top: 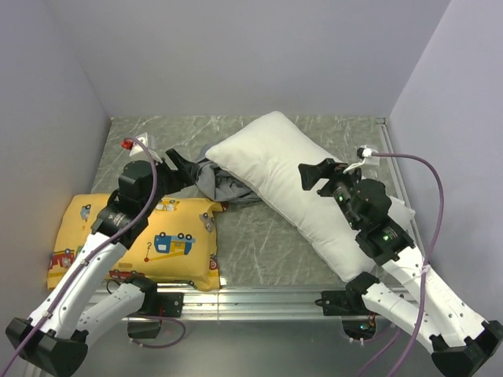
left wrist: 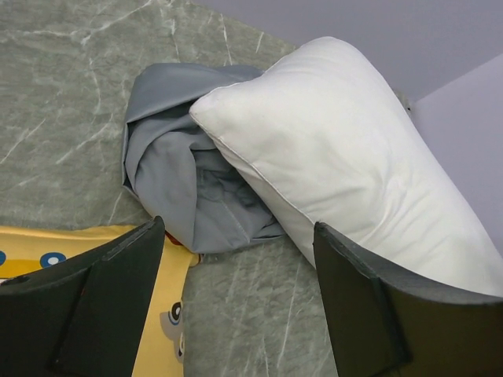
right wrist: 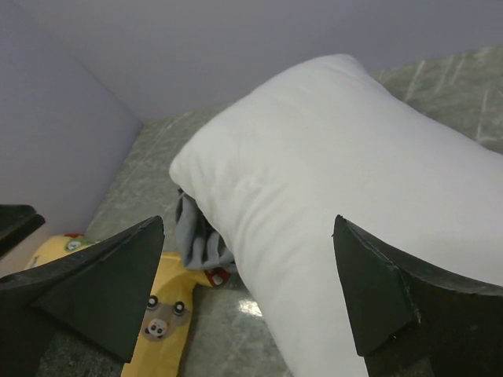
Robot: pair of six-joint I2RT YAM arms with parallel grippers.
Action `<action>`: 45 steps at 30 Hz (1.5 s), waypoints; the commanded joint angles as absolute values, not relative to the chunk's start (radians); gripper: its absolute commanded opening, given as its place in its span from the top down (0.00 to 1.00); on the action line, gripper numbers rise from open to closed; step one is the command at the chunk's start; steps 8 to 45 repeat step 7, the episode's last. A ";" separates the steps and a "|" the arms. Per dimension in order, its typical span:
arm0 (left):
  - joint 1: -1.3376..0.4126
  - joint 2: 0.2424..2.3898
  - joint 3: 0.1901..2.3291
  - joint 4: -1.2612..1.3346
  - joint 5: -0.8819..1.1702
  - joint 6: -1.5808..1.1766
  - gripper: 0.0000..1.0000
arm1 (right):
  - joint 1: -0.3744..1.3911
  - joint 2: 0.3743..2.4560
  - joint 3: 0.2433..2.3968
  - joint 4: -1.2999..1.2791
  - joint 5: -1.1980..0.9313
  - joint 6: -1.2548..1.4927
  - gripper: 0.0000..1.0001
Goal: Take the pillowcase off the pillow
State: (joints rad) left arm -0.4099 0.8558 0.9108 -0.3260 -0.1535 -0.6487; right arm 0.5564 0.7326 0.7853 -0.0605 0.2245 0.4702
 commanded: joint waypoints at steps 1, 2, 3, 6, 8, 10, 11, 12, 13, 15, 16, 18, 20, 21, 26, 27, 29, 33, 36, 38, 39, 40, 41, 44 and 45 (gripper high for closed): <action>-0.414 0.833 0.893 -0.288 -0.146 -0.621 0.18 | 0.551 0.712 0.776 -0.081 0.270 0.439 0.05; -0.413 0.831 0.891 -0.287 -0.144 -0.623 0.18 | 0.551 0.713 0.778 -0.086 0.271 0.436 0.05; -0.414 0.828 0.890 -0.281 -0.140 -0.623 0.19 | 0.552 0.716 0.781 -0.087 0.268 0.434 0.05; -0.414 0.809 0.871 -0.247 -0.130 -0.627 0.19 | 0.552 0.724 0.785 -0.091 0.261 0.428 0.05; -0.413 0.798 0.865 -0.235 -0.135 -0.630 0.18 | 0.551 0.726 0.785 -0.091 0.258 0.426 0.05; -0.413 0.798 0.865 -0.235 -0.135 -0.630 0.18 | 0.551 0.726 0.785 -0.091 0.258 0.426 0.05; -0.413 0.798 0.865 -0.235 -0.135 -0.630 0.18 | 0.551 0.726 0.785 -0.091 0.258 0.426 0.05; -0.413 0.798 0.865 -0.235 -0.135 -0.630 0.18 | 0.551 0.726 0.785 -0.091 0.258 0.426 0.05; -0.413 0.798 0.865 -0.235 -0.135 -0.630 0.18 | 0.551 0.726 0.785 -0.091 0.258 0.426 0.05; -0.413 0.798 0.865 -0.235 -0.135 -0.630 0.18 | 0.551 0.726 0.785 -0.091 0.258 0.426 0.05; -0.413 0.798 0.865 -0.235 -0.135 -0.630 0.18 | 0.551 0.726 0.785 -0.091 0.258 0.426 0.05; -0.413 0.798 0.865 -0.235 -0.135 -0.630 0.18 | 0.551 0.726 0.785 -0.091 0.258 0.426 0.05; -0.413 0.798 0.865 -0.235 -0.135 -0.630 0.18 | 0.551 0.726 0.785 -0.091 0.258 0.426 0.05; -0.413 0.798 0.865 -0.235 -0.135 -0.630 0.18 | 0.551 0.726 0.785 -0.091 0.258 0.426 0.05; -0.413 0.798 0.865 -0.235 -0.135 -0.630 0.18 | 0.551 0.726 0.785 -0.091 0.258 0.426 0.05; -0.413 0.798 0.865 -0.235 -0.135 -0.630 0.18 | 0.551 0.726 0.785 -0.091 0.258 0.426 0.05; -0.413 0.798 0.865 -0.235 -0.135 -0.630 0.18 | 0.551 0.726 0.785 -0.091 0.258 0.426 0.05; -0.413 0.798 0.865 -0.235 -0.135 -0.630 0.18 | 0.551 0.726 0.785 -0.091 0.258 0.426 0.05; -0.413 0.798 0.865 -0.235 -0.135 -0.630 0.18 | 0.551 0.726 0.785 -0.091 0.258 0.426 0.05; -0.413 0.798 0.865 -0.235 -0.135 -0.630 0.18 | 0.551 0.726 0.785 -0.091 0.258 0.426 0.05; -0.413 0.798 0.865 -0.235 -0.135 -0.630 0.18 | 0.551 0.726 0.785 -0.091 0.258 0.426 0.05; -0.413 0.798 0.865 -0.235 -0.135 -0.630 0.18 | 0.551 0.726 0.785 -0.091 0.258 0.426 0.05; -0.413 0.798 0.865 -0.235 -0.135 -0.630 0.18 | 0.551 0.726 0.785 -0.091 0.258 0.426 0.05; -0.413 0.798 0.865 -0.235 -0.135 -0.630 0.18 | 0.551 0.726 0.785 -0.091 0.258 0.426 0.05; -0.413 0.798 0.865 -0.235 -0.135 -0.630 0.18 | 0.551 0.726 0.785 -0.091 0.258 0.426 0.05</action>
